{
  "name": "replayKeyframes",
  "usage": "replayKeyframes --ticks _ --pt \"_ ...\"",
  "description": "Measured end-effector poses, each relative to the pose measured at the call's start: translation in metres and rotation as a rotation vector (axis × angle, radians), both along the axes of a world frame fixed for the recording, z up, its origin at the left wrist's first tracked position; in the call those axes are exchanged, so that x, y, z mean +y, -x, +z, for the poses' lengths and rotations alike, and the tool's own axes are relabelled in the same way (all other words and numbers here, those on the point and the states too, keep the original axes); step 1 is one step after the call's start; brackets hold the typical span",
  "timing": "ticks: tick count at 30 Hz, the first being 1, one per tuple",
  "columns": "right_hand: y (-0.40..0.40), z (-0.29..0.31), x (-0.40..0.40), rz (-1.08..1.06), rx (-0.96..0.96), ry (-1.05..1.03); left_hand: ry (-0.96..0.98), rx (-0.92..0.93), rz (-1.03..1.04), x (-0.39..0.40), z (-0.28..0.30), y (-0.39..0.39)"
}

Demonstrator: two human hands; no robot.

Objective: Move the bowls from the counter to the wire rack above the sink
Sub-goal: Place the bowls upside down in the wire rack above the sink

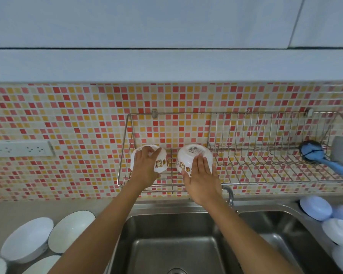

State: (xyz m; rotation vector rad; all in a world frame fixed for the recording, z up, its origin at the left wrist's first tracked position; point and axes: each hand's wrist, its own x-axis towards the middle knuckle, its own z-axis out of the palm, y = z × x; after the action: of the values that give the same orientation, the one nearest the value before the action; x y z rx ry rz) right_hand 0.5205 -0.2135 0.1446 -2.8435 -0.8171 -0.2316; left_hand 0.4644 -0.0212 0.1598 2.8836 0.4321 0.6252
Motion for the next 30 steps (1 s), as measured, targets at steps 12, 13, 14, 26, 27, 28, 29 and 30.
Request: replayKeyframes --ticks 12,13,14,26,27,28,29,30 --pt "0.002 0.000 0.000 0.002 0.004 -0.018 0.231 0.012 -0.043 0.000 -0.001 0.006" --pt "0.002 0.000 0.000 0.002 0.003 -0.019 0.257 -0.003 -0.060 -0.001 -0.001 0.007" --pt "0.002 0.000 0.000 0.001 -0.001 -0.022 0.283 -0.022 -0.081 -0.003 -0.001 0.008" --pt "0.004 -0.005 -0.002 0.033 -0.100 -0.039 -0.077 -0.172 -0.015 -0.019 -0.014 0.027" --pt "0.004 -0.005 -0.002 0.039 -0.095 -0.029 -0.084 -0.167 -0.022 -0.019 -0.015 0.028" --pt "0.004 -0.004 -0.002 0.041 -0.088 -0.024 -0.085 -0.168 -0.028 -0.018 -0.015 0.028" --pt "0.004 -0.004 -0.002 0.041 -0.080 -0.023 -0.089 -0.168 -0.033 -0.018 -0.015 0.028" --pt "0.004 -0.004 -0.002 0.040 -0.071 -0.022 -0.098 -0.162 -0.037 -0.019 -0.014 0.028"
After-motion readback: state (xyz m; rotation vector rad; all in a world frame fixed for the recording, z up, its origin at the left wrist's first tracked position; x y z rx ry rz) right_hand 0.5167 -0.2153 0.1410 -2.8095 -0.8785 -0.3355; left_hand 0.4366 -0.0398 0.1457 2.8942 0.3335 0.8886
